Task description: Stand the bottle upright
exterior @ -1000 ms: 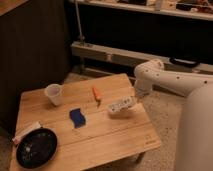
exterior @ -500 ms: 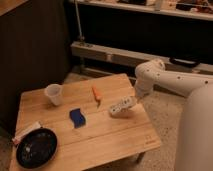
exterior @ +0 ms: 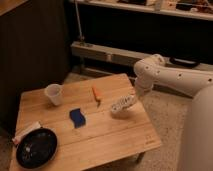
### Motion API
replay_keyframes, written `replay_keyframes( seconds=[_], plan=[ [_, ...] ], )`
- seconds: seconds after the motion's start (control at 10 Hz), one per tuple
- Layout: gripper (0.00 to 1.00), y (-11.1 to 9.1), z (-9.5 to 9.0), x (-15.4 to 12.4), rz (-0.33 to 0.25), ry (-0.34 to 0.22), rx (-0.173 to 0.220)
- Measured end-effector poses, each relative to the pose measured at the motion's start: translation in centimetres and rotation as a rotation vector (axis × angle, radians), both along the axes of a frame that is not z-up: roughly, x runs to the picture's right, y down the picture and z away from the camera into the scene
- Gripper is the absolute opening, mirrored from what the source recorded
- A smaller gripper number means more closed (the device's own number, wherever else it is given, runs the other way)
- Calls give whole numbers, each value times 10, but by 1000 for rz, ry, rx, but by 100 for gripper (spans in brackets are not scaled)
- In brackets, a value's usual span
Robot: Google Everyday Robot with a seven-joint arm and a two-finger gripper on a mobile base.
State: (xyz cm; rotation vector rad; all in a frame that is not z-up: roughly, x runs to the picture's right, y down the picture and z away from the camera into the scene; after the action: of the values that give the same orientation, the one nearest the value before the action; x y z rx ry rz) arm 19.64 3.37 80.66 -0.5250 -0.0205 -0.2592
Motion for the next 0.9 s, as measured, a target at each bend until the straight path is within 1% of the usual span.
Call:
replay_keyframes(
  seconds=[0.3, 0.9],
  plan=[
    [34, -4, -6, -3, -23, 7, 7],
    [34, -7, -8, -12, -76, 16, 6]
  ],
)
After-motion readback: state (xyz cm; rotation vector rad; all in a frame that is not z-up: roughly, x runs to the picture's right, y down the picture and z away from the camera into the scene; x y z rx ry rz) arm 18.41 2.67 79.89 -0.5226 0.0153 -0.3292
